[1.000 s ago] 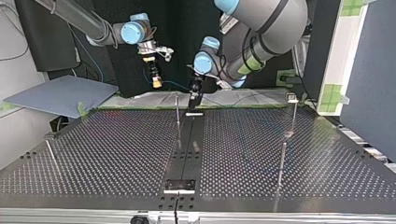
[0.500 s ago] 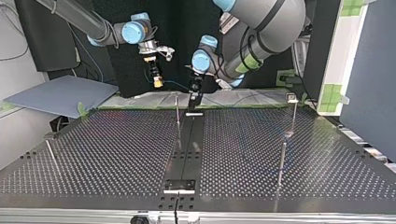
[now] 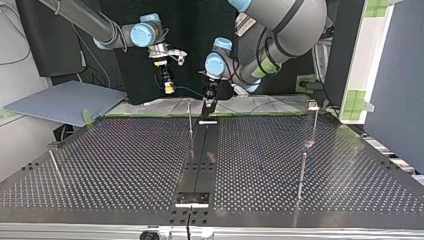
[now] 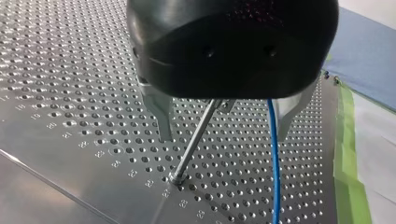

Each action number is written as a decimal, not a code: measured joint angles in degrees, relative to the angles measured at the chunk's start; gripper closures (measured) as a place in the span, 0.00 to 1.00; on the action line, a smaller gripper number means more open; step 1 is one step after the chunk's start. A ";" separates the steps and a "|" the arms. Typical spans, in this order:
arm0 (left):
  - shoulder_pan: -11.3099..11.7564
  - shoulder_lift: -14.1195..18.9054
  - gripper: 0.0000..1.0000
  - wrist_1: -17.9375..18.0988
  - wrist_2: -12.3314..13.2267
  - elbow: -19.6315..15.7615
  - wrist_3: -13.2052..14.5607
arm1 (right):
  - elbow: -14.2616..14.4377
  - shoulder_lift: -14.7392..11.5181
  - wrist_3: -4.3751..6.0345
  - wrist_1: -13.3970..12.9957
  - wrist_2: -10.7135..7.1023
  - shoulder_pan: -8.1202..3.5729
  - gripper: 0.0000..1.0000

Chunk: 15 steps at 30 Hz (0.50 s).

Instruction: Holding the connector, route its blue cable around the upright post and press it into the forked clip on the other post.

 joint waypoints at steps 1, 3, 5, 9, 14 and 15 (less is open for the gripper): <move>-0.03 0.00 0.00 0.17 -0.03 0.00 -0.05 | -0.01 -0.01 0.00 0.00 0.00 0.00 1.00; -0.10 0.00 0.00 0.63 -0.07 0.00 -0.08 | -0.02 -0.02 0.00 0.00 0.00 0.00 1.00; -0.15 -0.01 0.08 1.22 -0.02 0.00 -0.14 | -0.01 -0.02 0.00 0.00 0.00 0.00 1.00; -0.32 -0.01 0.21 2.22 -0.39 0.00 -0.54 | -0.01 -0.06 0.03 0.00 0.00 0.00 1.00; -0.53 0.01 0.73 2.55 -1.16 0.00 -0.75 | -0.02 -0.14 0.12 -0.05 0.00 0.00 1.00; -0.56 0.00 0.78 2.56 -1.28 0.00 -0.72 | -0.01 -0.14 0.13 -0.06 0.00 0.00 1.00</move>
